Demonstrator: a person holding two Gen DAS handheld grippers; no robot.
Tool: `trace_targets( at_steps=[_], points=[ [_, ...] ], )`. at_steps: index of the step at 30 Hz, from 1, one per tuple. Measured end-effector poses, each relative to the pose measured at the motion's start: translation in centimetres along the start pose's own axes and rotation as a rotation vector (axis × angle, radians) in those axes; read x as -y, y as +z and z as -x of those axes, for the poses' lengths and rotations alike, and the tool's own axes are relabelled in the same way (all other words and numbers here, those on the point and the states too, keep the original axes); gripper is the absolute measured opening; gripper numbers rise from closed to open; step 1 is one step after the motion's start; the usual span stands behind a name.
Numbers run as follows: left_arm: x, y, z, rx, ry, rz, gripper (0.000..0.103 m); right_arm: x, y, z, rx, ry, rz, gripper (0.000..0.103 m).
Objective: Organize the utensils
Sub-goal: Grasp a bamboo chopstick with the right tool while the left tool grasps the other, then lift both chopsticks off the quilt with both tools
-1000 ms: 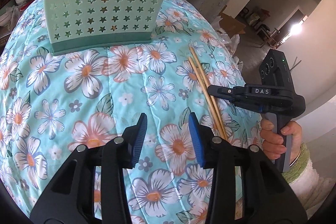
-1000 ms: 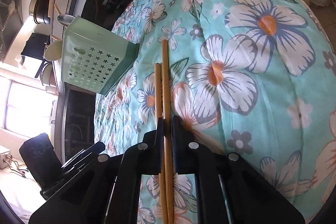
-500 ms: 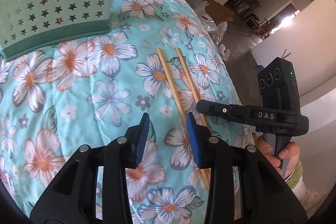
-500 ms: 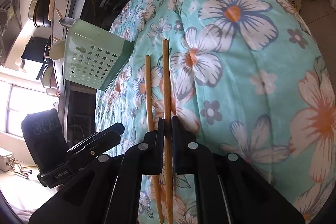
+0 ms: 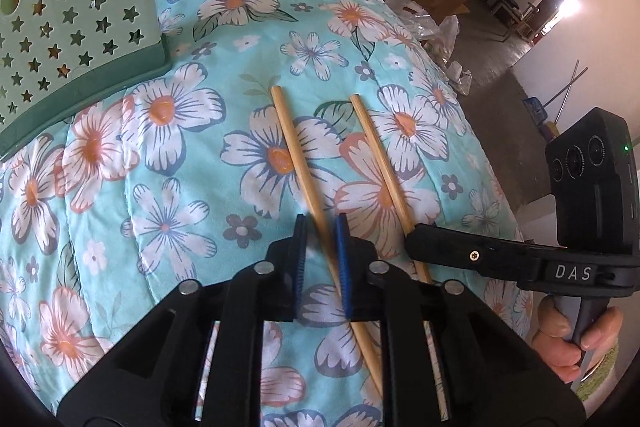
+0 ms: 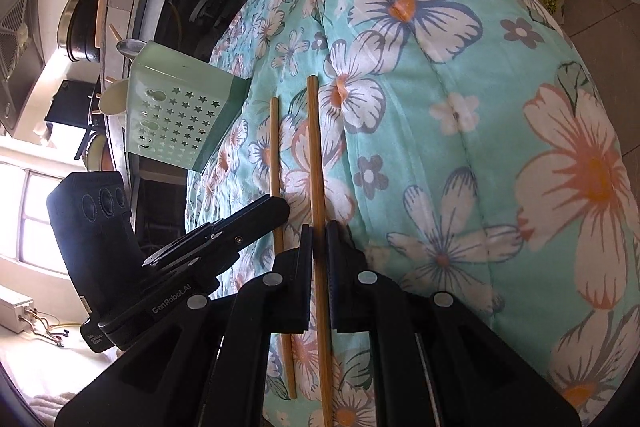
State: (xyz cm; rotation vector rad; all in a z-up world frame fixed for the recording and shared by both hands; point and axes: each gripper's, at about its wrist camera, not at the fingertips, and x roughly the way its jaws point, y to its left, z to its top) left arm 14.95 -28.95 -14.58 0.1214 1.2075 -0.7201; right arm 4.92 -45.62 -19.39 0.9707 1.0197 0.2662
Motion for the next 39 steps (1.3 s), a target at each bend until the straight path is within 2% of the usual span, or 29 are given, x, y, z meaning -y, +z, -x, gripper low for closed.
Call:
trace_targets(
  at_steps=[8,11,15,18,23,24,26,27,28,30,39],
  points=[
    [-2.9,-2.0,2.5,0.018,0.014,0.095,0.006,-1.4,-0.6,-0.8,-0.03,0.015,0.009,0.007],
    [-4.9,-3.2,4.2,0.04,0.049,0.132,0.006,-2.6,-0.9,-1.7,-0.054,0.025,0.03,0.007],
    [-8.1,-4.9,6.4,0.069,0.134,0.196,0.006,-4.4,-1.1,-3.4,-0.092,0.03,0.061,0.007],
    [-10.2,-5.9,7.6,0.089,0.183,0.236,0.006,-6.2,-1.4,-4.6,-0.113,0.001,0.115,0.007],
    [-12.3,-6.8,8.3,0.083,0.225,0.254,0.006,-8.3,-1.3,-6.3,-0.142,-0.113,0.203,0.008],
    [-12.5,-6.9,8.6,0.086,0.225,0.255,0.006,-8.8,-1.2,-6.4,-0.148,-0.134,0.222,0.009],
    [-12.6,-6.6,9.1,0.102,0.239,0.235,0.007,-9.8,-0.9,-6.5,-0.152,-0.172,0.261,0.02],
    [-12.5,-6.4,9.3,0.109,0.246,0.219,0.01,-10.3,-0.7,-6.5,-0.148,-0.184,0.279,0.029],
    [-12.6,-6.3,9.7,0.114,0.255,0.204,0.013,-10.8,-0.4,-6.6,-0.14,-0.202,0.299,0.031],
    [-12.4,-5.6,9.7,0.107,0.277,0.165,0.019,-12.0,0.2,-6.9,-0.128,-0.245,0.341,0.031],
    [-11.7,-2.7,7.6,0.088,0.394,0.044,0.02,-14.3,2.3,-9.9,-0.088,-0.389,0.461,0.031]
  ],
)
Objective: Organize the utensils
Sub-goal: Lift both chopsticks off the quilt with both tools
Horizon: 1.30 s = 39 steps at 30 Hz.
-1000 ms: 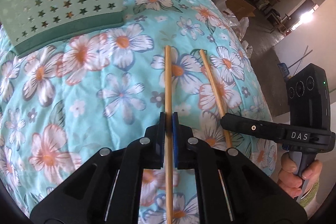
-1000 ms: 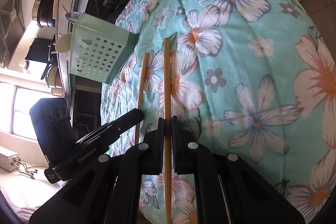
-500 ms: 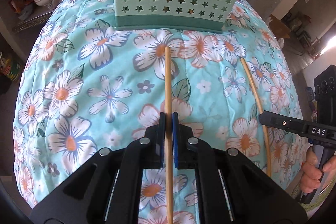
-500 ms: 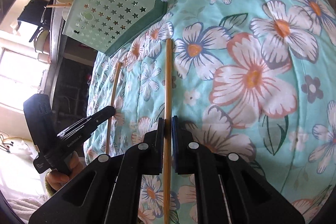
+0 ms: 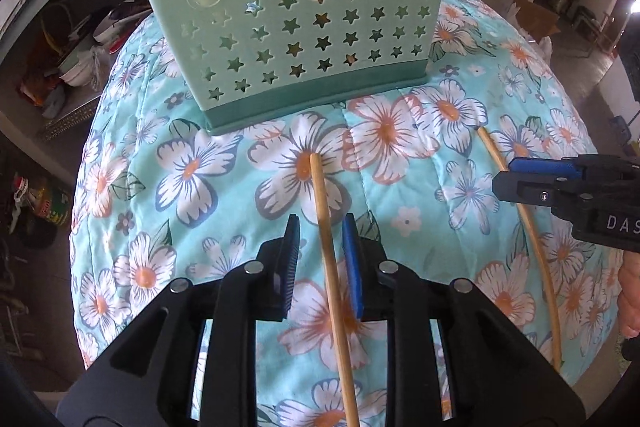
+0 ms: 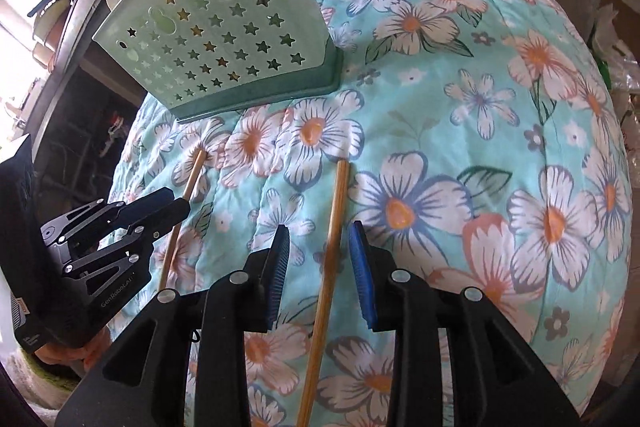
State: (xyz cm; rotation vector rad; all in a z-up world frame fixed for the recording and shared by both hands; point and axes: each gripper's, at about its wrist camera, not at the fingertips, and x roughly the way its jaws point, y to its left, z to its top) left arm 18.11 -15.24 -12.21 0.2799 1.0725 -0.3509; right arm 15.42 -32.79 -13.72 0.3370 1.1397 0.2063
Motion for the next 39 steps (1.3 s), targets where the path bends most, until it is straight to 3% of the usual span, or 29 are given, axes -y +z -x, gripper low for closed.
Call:
trace_targets(
  at_steps=[5,17,23,39],
  points=[
    [-0.1,0.4,-1.2,-0.006,0.036,-0.007,0.02,-0.4,0.9,-1.0,0.009,-0.05,0.025,0.029],
    [0.2,1.0,-2.2,-0.001,0.041,-0.011,0.015,-0.8,1.7,-2.4,0.005,-0.096,0.046,0.01],
    [0.1,1.0,-2.3,0.003,0.038,-0.009,0.01,-1.5,2.2,-2.7,0.013,-0.086,0.044,0.007],
    [0.1,0.8,-1.8,0.021,0.041,-0.005,0.006,-2.0,2.8,1.7,0.109,-0.038,0.043,0.007]
  ],
)
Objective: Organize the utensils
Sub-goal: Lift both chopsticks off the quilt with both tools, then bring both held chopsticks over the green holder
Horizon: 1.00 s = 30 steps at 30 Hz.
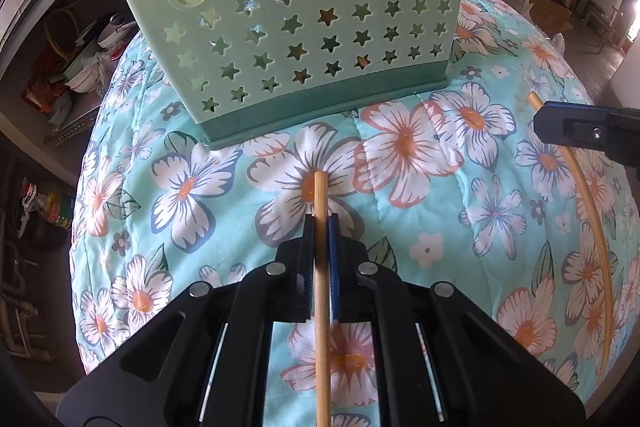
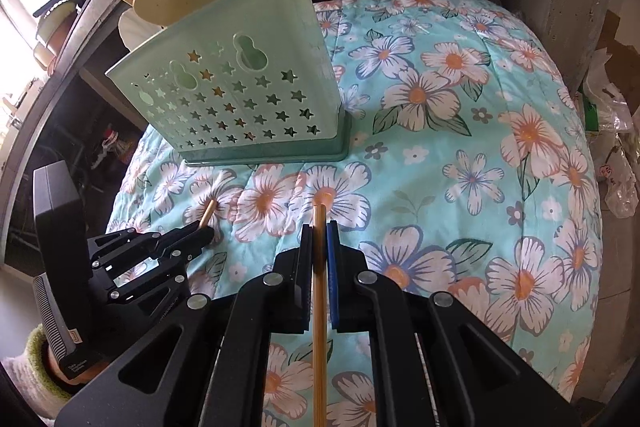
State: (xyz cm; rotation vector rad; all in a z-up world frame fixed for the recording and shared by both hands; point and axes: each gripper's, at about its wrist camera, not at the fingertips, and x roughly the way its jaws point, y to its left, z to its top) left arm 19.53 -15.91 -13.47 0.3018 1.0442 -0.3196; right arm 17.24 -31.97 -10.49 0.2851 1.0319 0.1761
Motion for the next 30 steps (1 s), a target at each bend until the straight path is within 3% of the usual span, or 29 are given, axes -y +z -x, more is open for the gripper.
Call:
trace_targets(
  at_steps=[10,22,30],
  points=[
    [-0.3,0.3,2.5,0.043,-0.027,0.018,0.006,0.1,0.1,3.3,0.069,0.037,-0.009,0.007],
    [-5.9,1.3,9.9,0.12,-0.257,0.148,0.006,-0.1,0.6,7.5,0.162,0.127,-0.024,0.007],
    [-9.1,1.7,14.3,0.174,-0.351,0.212,0.006,-0.1,1.1,10.5,0.242,0.189,-0.02,0.007]
  ],
)
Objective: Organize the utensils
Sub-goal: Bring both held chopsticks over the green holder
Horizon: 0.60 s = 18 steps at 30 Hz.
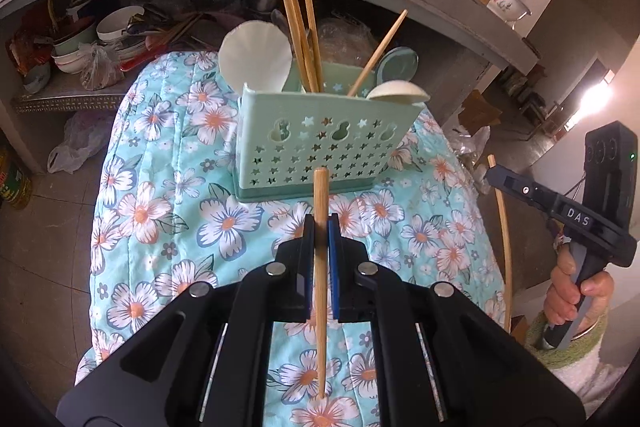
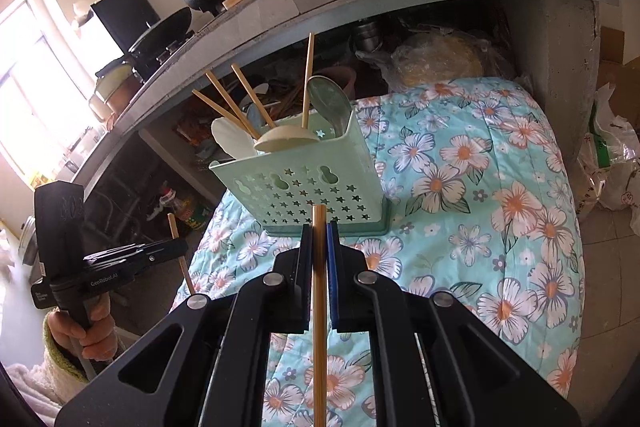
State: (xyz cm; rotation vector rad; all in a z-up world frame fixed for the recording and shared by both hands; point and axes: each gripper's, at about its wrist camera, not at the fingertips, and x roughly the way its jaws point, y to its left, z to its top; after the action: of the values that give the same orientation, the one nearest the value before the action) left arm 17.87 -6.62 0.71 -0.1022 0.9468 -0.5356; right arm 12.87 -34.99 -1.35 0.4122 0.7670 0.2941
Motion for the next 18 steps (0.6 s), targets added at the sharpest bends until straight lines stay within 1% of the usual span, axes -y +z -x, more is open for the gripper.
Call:
trace_targets(
  at_steps=[2,5,11,12,14,18],
  points=[
    [0.0,1.0,1.7,0.044,-0.017,0.003,0.006,0.0,0.1,0.5,0.013,0.006,-0.002,0.007],
    [0.0,3.1,5.0,0.144,-0.059,0.016,0.006,0.2,0.3,1.1,0.026,0.01,-0.008,0.007],
    [0.6,8.7,11.6,0.444,-0.096,0.024,0.006,0.7,0.4,1.3,0.028,0.014,-0.026,0.007],
    [0.7,9.5,12.2,0.489,-0.095,0.026,0.006,0.7,0.4,1.2,0.026,0.014,-0.028,0.007],
    [0.8,11.1,12.6,0.547,-0.068,0.033,0.006,0.8,0.3,1.2,0.024,0.009,-0.03,0.007],
    [0.7,13.7,11.2,0.614,-0.032,0.061,0.006,0.9,0.3,1.1,0.017,-0.003,-0.031,0.007]
  ],
)
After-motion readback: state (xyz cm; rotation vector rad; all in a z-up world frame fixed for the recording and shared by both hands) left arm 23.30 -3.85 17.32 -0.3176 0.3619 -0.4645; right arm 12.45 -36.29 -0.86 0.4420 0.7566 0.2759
